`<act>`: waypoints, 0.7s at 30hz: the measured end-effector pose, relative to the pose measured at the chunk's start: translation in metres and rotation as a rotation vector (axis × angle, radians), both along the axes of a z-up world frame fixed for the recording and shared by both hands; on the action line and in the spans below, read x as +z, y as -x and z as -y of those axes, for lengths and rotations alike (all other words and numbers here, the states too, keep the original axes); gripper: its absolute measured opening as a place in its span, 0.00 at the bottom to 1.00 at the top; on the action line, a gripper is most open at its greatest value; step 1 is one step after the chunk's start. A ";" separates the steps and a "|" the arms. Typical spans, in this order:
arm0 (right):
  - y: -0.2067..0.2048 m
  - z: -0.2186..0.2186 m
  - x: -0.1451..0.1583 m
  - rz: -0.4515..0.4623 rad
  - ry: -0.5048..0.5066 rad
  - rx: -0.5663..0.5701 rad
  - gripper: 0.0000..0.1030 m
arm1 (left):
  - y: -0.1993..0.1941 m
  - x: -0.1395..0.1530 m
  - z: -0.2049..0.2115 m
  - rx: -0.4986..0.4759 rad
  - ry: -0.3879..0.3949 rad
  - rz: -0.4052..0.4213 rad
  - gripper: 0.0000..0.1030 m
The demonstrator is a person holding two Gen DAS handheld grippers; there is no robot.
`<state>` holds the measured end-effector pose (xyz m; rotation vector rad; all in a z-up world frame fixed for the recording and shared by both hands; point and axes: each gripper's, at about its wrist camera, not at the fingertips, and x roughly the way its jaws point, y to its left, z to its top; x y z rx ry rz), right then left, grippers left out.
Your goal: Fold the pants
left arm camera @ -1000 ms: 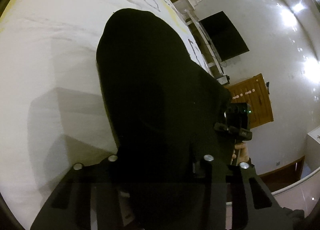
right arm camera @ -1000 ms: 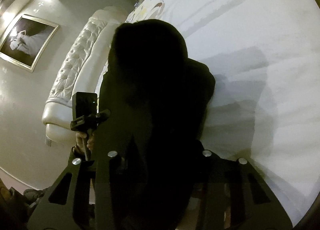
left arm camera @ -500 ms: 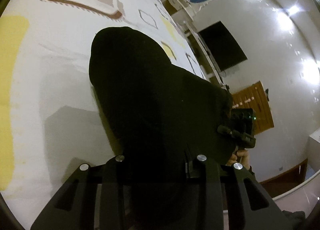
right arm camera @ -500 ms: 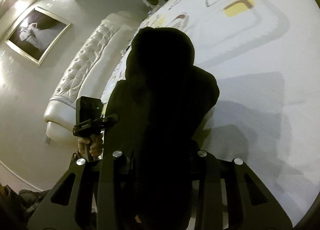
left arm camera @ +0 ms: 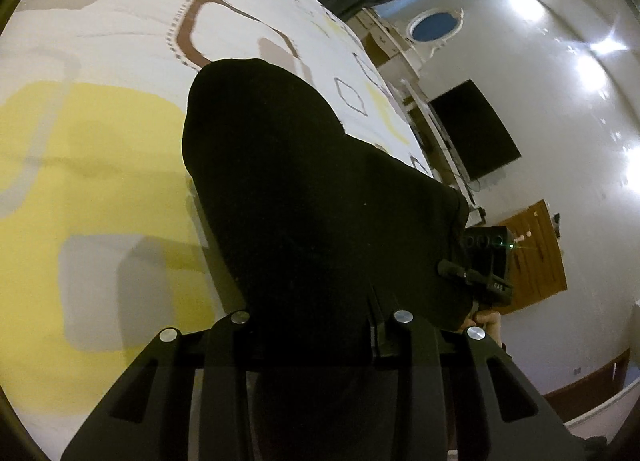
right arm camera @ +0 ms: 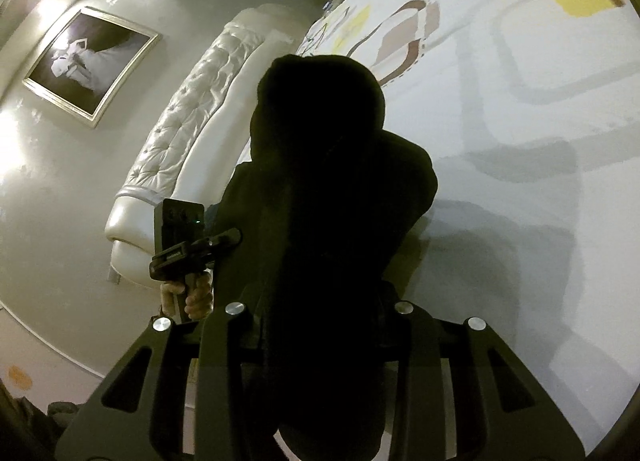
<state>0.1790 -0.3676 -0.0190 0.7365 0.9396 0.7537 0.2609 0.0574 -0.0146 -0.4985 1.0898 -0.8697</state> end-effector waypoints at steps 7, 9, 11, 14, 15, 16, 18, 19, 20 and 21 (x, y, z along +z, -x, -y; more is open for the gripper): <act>-0.025 -0.014 -0.007 -0.021 -0.005 0.016 0.32 | -0.014 -0.007 -0.015 0.025 0.005 -0.001 0.31; -0.028 -0.013 -0.010 -0.026 -0.007 0.016 0.32 | -0.017 -0.009 -0.015 0.025 0.011 0.001 0.31; -0.030 -0.012 -0.013 -0.031 -0.010 0.016 0.32 | -0.017 -0.010 -0.016 0.027 0.018 0.001 0.31; -0.032 -0.012 -0.017 -0.041 -0.016 0.013 0.32 | -0.017 -0.011 -0.020 0.027 0.023 0.001 0.31; -0.033 -0.011 -0.019 -0.044 -0.021 0.012 0.32 | -0.018 -0.011 -0.021 0.026 0.022 0.001 0.31; -0.033 -0.010 -0.021 -0.047 -0.025 0.011 0.32 | -0.020 -0.012 -0.024 0.024 0.023 0.000 0.31; -0.035 -0.009 -0.023 -0.052 -0.030 0.010 0.32 | -0.022 -0.012 -0.024 0.024 0.021 -0.001 0.31; -0.036 -0.009 -0.024 -0.052 -0.031 0.010 0.32 | -0.024 -0.013 -0.024 0.024 0.022 -0.003 0.31; -0.037 -0.009 -0.024 -0.054 -0.032 0.010 0.32 | -0.025 -0.013 -0.024 0.025 0.025 -0.003 0.31; -0.033 -0.008 -0.024 -0.054 -0.033 0.009 0.32 | -0.025 -0.014 -0.024 0.026 0.025 -0.004 0.31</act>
